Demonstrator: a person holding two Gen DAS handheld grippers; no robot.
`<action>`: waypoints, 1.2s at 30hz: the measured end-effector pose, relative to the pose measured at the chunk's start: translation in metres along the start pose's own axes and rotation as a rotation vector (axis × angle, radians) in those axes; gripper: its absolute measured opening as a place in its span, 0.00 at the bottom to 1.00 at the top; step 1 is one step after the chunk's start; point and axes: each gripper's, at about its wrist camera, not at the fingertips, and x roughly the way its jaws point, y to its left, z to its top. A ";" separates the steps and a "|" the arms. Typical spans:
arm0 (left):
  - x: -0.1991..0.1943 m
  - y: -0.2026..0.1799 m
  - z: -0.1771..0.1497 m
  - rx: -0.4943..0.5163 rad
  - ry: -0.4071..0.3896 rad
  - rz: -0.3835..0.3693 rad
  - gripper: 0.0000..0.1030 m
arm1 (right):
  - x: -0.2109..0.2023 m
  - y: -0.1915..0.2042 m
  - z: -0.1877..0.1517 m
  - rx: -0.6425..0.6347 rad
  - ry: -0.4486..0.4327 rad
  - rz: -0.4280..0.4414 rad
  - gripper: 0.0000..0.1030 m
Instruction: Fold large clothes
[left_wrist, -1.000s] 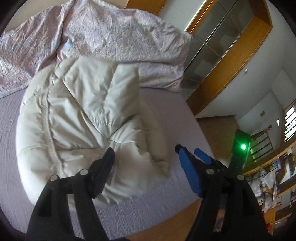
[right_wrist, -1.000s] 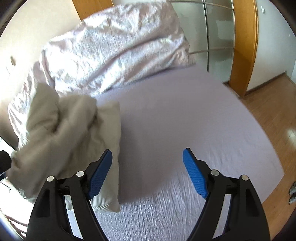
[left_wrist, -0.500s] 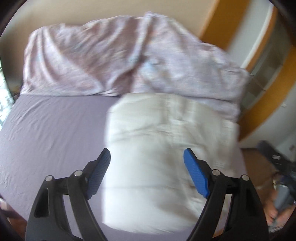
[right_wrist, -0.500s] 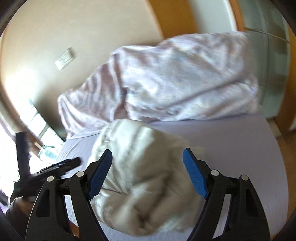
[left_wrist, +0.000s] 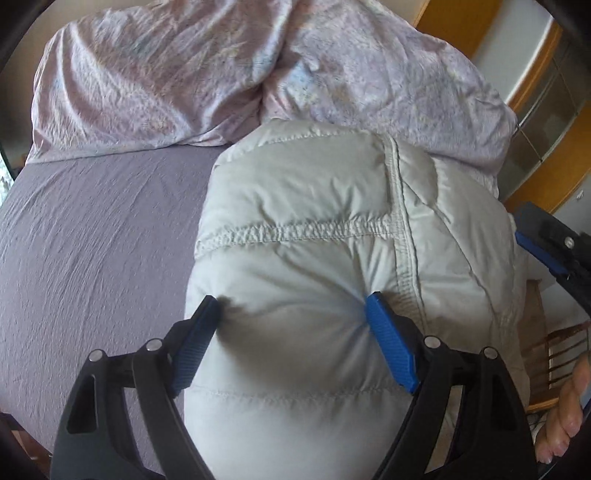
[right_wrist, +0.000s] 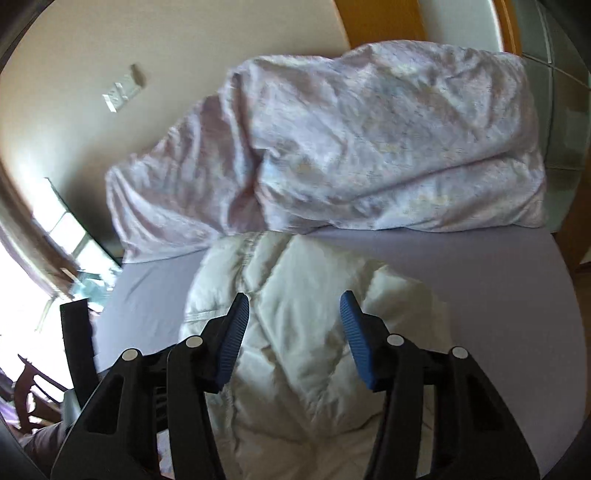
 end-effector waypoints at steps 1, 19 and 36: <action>0.002 -0.003 0.000 0.007 0.003 0.001 0.79 | 0.004 -0.006 0.000 0.017 0.003 -0.028 0.52; -0.010 -0.011 0.009 0.073 -0.071 -0.010 0.80 | 0.064 -0.060 -0.035 0.127 0.104 -0.209 0.47; 0.035 -0.025 0.021 0.143 -0.146 0.118 0.84 | 0.077 -0.070 -0.044 0.126 0.060 -0.221 0.47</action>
